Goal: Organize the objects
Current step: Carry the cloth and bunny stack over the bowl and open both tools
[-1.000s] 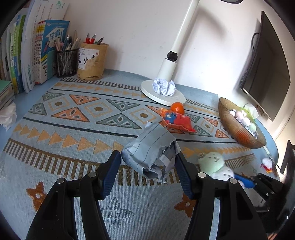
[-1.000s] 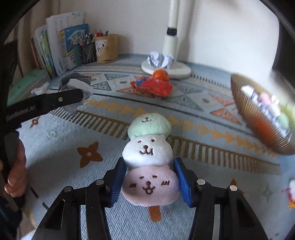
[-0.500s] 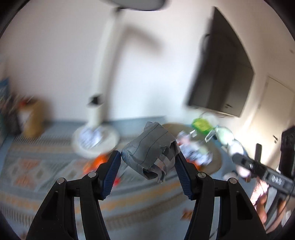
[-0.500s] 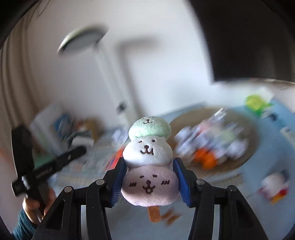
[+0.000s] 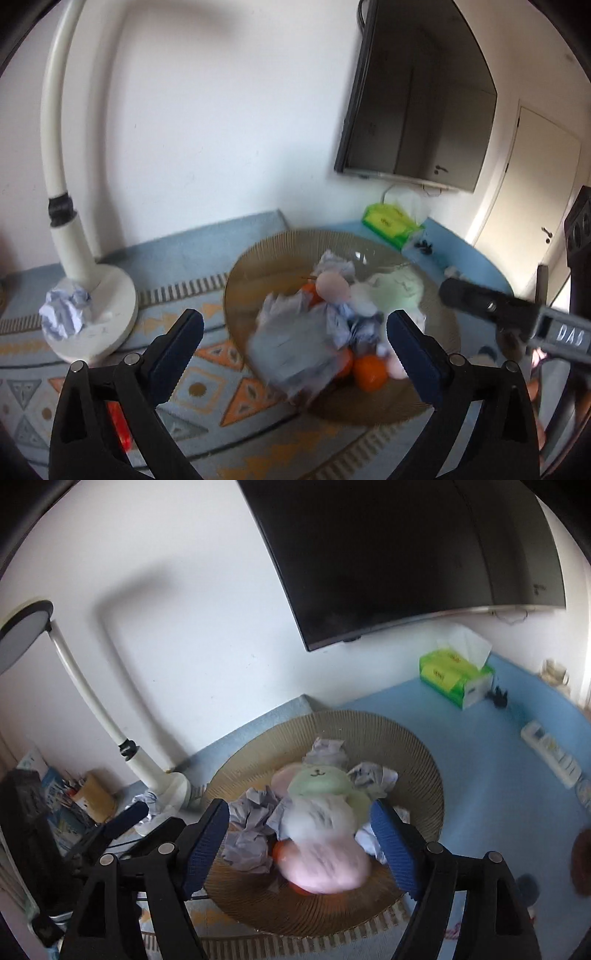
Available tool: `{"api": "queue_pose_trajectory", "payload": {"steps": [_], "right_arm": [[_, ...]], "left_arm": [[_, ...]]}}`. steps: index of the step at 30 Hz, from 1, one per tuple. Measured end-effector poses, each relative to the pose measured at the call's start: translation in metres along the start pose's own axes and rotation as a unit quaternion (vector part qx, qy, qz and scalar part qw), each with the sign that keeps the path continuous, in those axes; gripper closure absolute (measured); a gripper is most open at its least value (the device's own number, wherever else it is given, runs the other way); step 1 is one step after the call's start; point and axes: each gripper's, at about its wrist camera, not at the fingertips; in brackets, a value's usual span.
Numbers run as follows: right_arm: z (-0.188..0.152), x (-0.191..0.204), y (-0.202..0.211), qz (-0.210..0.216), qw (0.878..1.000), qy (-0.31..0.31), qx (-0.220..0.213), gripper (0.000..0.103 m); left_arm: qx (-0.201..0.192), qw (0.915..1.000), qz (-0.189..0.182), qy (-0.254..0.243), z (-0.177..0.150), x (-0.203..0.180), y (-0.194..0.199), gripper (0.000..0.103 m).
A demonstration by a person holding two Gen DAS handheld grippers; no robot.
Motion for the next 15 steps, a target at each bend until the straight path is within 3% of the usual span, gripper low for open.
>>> {"api": "queue_pose_trajectory", "payload": {"steps": [4, 9, 12, 13, 15], "right_arm": [[-0.014, 0.005, 0.01, 0.016, 1.0, 0.006, 0.007, 0.026], [-0.031, 0.035, 0.03, 0.067, 0.998, 0.019, 0.012, 0.025], [-0.05, 0.068, 0.04, 0.098, 0.994, 0.049, 0.014, 0.015], [-0.061, 0.081, 0.041, 0.106, 0.992, 0.061, 0.016, 0.008], [-0.082, 0.1, 0.034, 0.12, 0.989, 0.076, 0.03, 0.005]], "left_arm": [[-0.007, 0.9999, 0.003, 0.013, -0.012, 0.014, 0.033, 0.003], [-0.039, 0.9979, 0.033, 0.041, -0.031, 0.042, 0.106, 0.003], [-0.058, 0.9925, 0.087, 0.063, -0.059, 0.062, 0.151, 0.001], [-0.063, 0.9894, 0.109, 0.074, -0.072, 0.071, 0.164, 0.001], [-0.064, 0.9807, 0.153, 0.105, -0.098, 0.092, 0.181, 0.001]]}}
Point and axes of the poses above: each gripper's, at about its wrist camera, not at the fingertips, and y roughly against the way its jaws point, x to its left, z to its top, and after that the axes turned 6 degrees about -z, right-handed
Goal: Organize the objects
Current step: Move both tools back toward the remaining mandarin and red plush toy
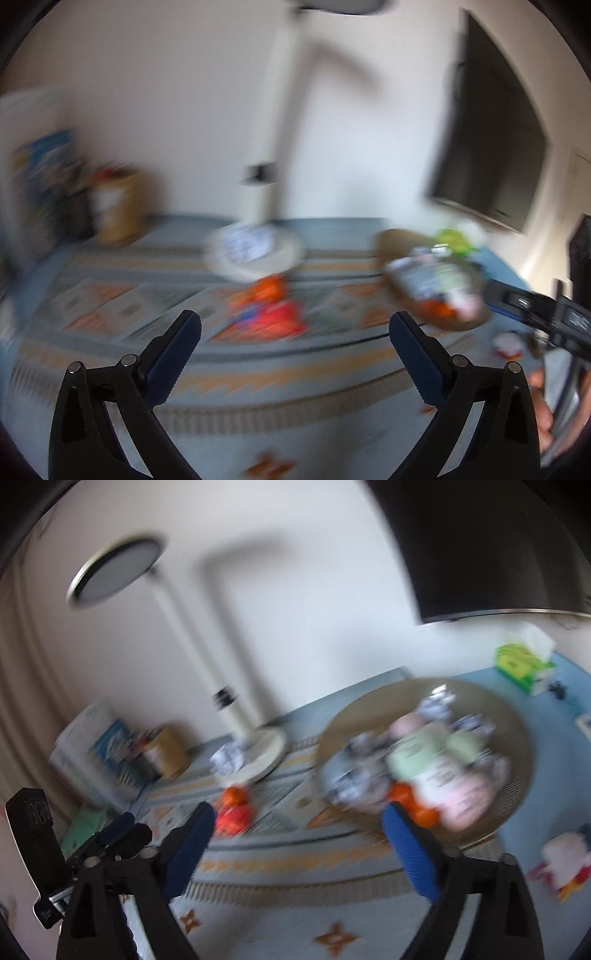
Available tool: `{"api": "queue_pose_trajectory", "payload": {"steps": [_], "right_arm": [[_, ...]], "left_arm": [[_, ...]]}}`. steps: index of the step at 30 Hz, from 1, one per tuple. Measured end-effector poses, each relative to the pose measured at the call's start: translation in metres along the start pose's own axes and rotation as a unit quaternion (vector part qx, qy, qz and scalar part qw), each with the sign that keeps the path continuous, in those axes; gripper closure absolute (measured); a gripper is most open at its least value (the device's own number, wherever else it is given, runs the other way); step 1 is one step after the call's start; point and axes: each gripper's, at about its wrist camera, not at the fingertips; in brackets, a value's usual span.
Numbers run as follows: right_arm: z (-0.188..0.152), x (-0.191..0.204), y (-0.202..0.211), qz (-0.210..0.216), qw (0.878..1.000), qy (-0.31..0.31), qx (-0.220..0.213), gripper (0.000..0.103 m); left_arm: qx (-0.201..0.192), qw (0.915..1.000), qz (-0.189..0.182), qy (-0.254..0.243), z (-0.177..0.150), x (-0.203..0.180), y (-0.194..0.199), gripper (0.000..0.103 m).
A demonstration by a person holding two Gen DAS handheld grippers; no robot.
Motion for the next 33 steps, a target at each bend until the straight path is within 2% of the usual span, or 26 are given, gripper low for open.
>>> {"api": "queue_pose_trajectory", "payload": {"steps": [2, 4, 6, 8, 10, 12, 14, 17, 22, 33], "right_arm": [[-0.023, 0.017, -0.022, 0.011, 0.999, 0.004, 0.032, 0.005], [-0.046, 0.028, -0.048, 0.001, 0.998, 0.014, 0.055, 0.005], [-0.061, 0.035, -0.061, -0.045, 0.997, 0.044, 0.039, 0.005], [-0.071, 0.039, -0.067, -0.08, 0.994, 0.066, 0.025, 0.005], [-0.072, 0.041, -0.07, -0.09, 0.993, 0.073, 0.025, 0.005], [-0.072, 0.042, -0.071, -0.097, 0.992, 0.078, 0.021, 0.005], [-0.074, 0.043, -0.076, -0.106, 0.99, 0.085, 0.029, 0.005], [-0.077, 0.05, -0.073, -0.134, 0.985, 0.103, 0.017, 0.005], [-0.081, 0.062, -0.071, -0.152, 0.979, 0.133, 0.005, 0.0], [-0.083, 0.064, -0.075, -0.157, 0.978, 0.138, 0.016, 0.0]], "left_arm": [[0.016, 0.9989, 0.031, 0.031, -0.019, 0.033, -0.001, 0.001], [0.034, 0.9973, 0.044, 0.048, -0.033, 0.056, -0.002, 0.001], [0.038, 0.9962, 0.058, 0.053, -0.042, 0.072, -0.006, 0.001], [0.034, 0.9957, 0.042, 0.075, -0.042, 0.081, -0.006, 0.001], [0.023, 0.9955, 0.047, 0.079, -0.041, 0.084, -0.005, 0.001], [0.039, 0.9948, 0.044, 0.083, -0.042, 0.086, -0.01, 0.001], [0.037, 0.9944, 0.045, 0.088, -0.043, 0.088, -0.011, 0.001], [0.034, 0.9942, 0.039, 0.094, -0.044, 0.093, -0.012, 0.001], [0.032, 0.9927, 0.034, 0.111, -0.047, 0.097, -0.008, 0.001], [0.03, 0.9915, 0.025, 0.124, -0.048, 0.102, -0.007, 0.001]]}}
Point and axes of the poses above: each gripper's, at about its wrist camera, not at the fingertips, and y roughly against the way its jaws point, x to its left, z to its top, and after that the axes turned 6 degrees about -z, right-handed
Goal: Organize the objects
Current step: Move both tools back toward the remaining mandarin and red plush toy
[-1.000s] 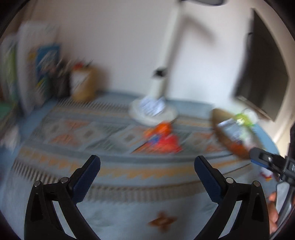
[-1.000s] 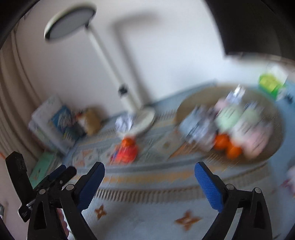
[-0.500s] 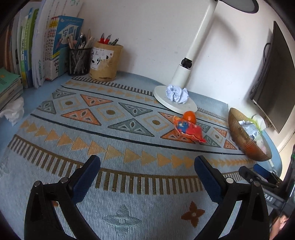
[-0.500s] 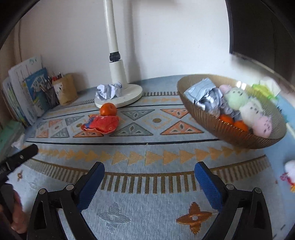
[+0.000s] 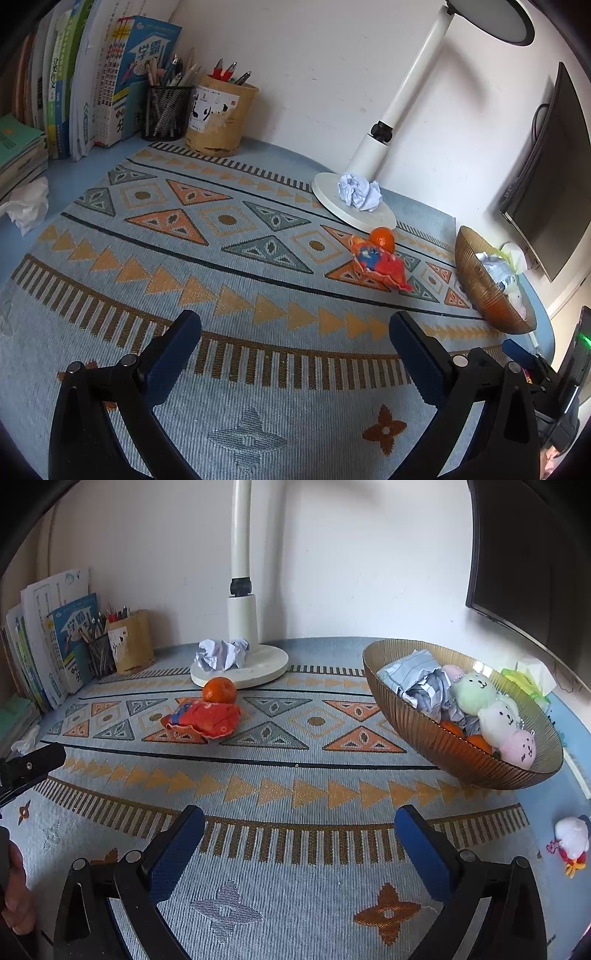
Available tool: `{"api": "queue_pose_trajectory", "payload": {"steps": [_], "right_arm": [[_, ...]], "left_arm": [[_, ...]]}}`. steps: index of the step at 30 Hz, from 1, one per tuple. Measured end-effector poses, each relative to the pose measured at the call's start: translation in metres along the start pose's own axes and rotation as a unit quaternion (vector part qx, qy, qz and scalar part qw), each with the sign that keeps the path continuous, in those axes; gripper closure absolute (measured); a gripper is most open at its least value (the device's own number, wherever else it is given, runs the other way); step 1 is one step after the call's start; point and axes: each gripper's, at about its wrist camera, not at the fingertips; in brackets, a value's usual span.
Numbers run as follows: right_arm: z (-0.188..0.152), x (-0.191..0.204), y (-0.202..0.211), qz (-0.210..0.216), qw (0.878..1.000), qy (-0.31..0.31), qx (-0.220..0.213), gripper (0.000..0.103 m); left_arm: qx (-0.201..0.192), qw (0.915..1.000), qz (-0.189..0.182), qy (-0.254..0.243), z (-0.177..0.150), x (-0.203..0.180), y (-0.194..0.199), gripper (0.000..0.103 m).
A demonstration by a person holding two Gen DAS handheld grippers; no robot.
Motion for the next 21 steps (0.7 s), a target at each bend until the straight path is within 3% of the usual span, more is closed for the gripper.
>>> {"api": "queue_pose_trajectory", "payload": {"steps": [16, 21], "right_arm": [[0.0, -0.001, -0.003, 0.002, 1.0, 0.001, 0.007, 0.0], [0.003, 0.003, -0.017, 0.04, 0.998, 0.016, 0.052, 0.0]], "left_arm": [[0.006, 0.9999, -0.006, 0.01, 0.001, 0.005, -0.001, 0.001], [0.032, 0.9994, 0.007, 0.015, 0.004, 0.002, -0.01, 0.001]]}}
Point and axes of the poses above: each gripper's, at about its wrist camera, not at the fingertips, and y roughly against the way its jaws point, x to its left, z to its top, and after that the axes turned 6 degrees about -z, right-handed
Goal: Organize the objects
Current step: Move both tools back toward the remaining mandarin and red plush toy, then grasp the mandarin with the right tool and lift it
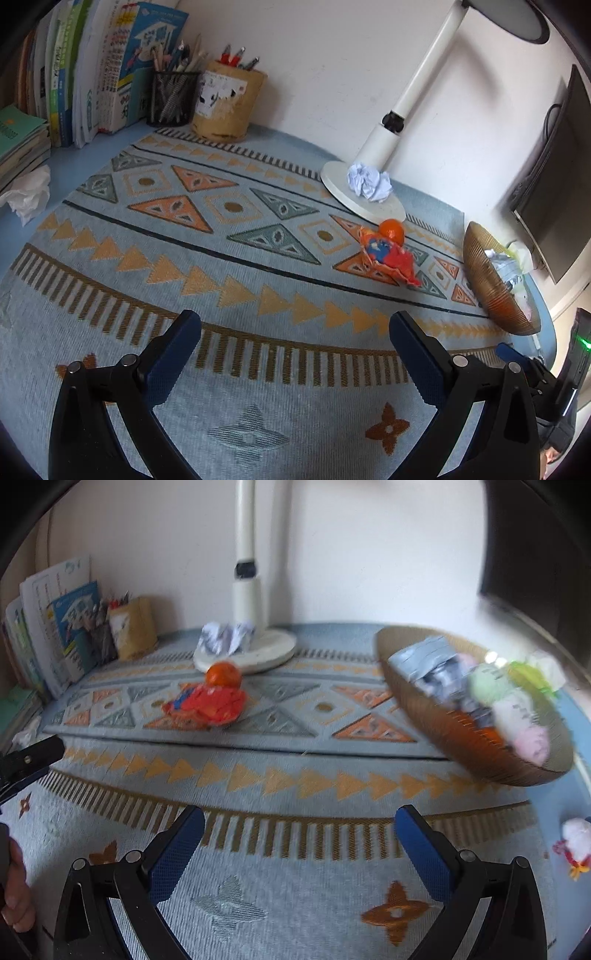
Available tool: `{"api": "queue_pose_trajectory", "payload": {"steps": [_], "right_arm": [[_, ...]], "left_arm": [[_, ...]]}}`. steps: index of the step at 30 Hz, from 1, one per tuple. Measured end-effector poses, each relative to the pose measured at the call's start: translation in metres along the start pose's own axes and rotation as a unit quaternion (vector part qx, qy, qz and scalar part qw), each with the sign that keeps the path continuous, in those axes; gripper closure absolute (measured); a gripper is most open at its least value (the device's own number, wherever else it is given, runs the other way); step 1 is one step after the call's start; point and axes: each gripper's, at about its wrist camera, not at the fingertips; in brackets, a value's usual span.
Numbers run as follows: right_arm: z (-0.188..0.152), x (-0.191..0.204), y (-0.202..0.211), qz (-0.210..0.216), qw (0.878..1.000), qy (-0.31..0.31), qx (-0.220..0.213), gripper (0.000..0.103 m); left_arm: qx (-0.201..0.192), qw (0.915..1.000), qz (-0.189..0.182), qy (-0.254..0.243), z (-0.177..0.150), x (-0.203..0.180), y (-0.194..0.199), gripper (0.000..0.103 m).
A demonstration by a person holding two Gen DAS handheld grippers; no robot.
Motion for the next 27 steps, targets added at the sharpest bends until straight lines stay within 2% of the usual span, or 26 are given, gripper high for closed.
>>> {"api": "queue_pose_trajectory", "payload": {"steps": [3, 5, 7, 9, 11, 12, 13, 14, 16, 18, 19, 21, 24, 26, 27], "right_arm": [[0.012, -0.006, -0.002, 0.025, 0.999, -0.019, 0.019, 0.0], [0.028, -0.016, 0.003, 0.047, 0.997, -0.052, 0.02, 0.0], [0.055, -0.029, 0.01, 0.114, 0.989, -0.094, 0.007, 0.0], [0.078, -0.029, 0.006, 0.15, 0.983, -0.106, 0.013, 0.0], [0.105, -0.02, -0.015, 0.174, 0.979, -0.097, 0.042, 0.004], [0.115, -0.014, -0.028, 0.176, 0.979, -0.09, 0.053, 0.015], [0.124, -0.007, -0.045, 0.174, 0.979, -0.08, 0.065, 0.03], [0.129, -0.002, -0.058, 0.179, 0.978, -0.074, 0.076, 0.037], [0.134, 0.01, -0.088, 0.206, 0.97, -0.063, 0.111, 0.04], [0.135, 0.019, -0.1, 0.218, 0.968, -0.043, 0.117, 0.04], [0.136, 0.026, -0.103, 0.21, 0.971, -0.024, 0.109, 0.04], [0.139, 0.035, -0.112, 0.196, 0.975, -0.007, 0.108, 0.04], [0.143, 0.037, -0.131, 0.206, 0.97, -0.009, 0.13, 0.04], [0.142, 0.039, -0.138, 0.204, 0.969, -0.004, 0.141, 0.048], [0.14, 0.041, -0.14, 0.193, 0.971, 0.008, 0.142, 0.057]], "left_arm": [[0.027, 0.9991, -0.014, -0.03, 0.008, -0.019, -0.014, 0.001], [0.043, 0.9958, -0.002, -0.081, 0.015, -0.042, -0.031, 0.001], [0.058, 0.9901, 0.012, -0.127, 0.02, -0.064, -0.052, 0.001], [0.072, 0.9874, 0.002, -0.14, 0.023, -0.079, -0.07, 0.001], [0.081, 0.9875, -0.014, -0.135, 0.026, -0.09, -0.084, 0.001], [0.086, 0.9874, -0.018, -0.131, 0.026, -0.095, -0.091, 0.001], [0.087, 0.9878, -0.018, -0.127, 0.026, -0.099, -0.098, 0.001], [0.089, 0.9884, -0.01, -0.123, 0.025, -0.101, -0.105, 0.001], [0.097, 0.9885, 0.019, -0.114, 0.022, -0.101, -0.115, 0.001], [0.092, 0.9889, 0.039, -0.109, 0.021, -0.101, -0.118, 0.003], [0.085, 0.9892, 0.042, -0.112, 0.021, -0.102, -0.116, 0.003], [0.072, 0.9884, 0.077, -0.109, 0.023, -0.101, -0.117, 0.003], [0.089, 0.9872, 0.086, -0.101, 0.029, -0.096, -0.125, 0.004], [0.092, 0.9869, 0.078, -0.106, 0.03, -0.092, -0.125, 0.003], [0.091, 0.9874, 0.075, -0.105, 0.031, -0.088, -0.122, 0.004]]}}
Point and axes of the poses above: each gripper's, at about its wrist camera, not at the fingertips, and y roughly against the way its jaws point, x to its left, z to its top, and after that the axes turned 6 degrees about -z, right-handed
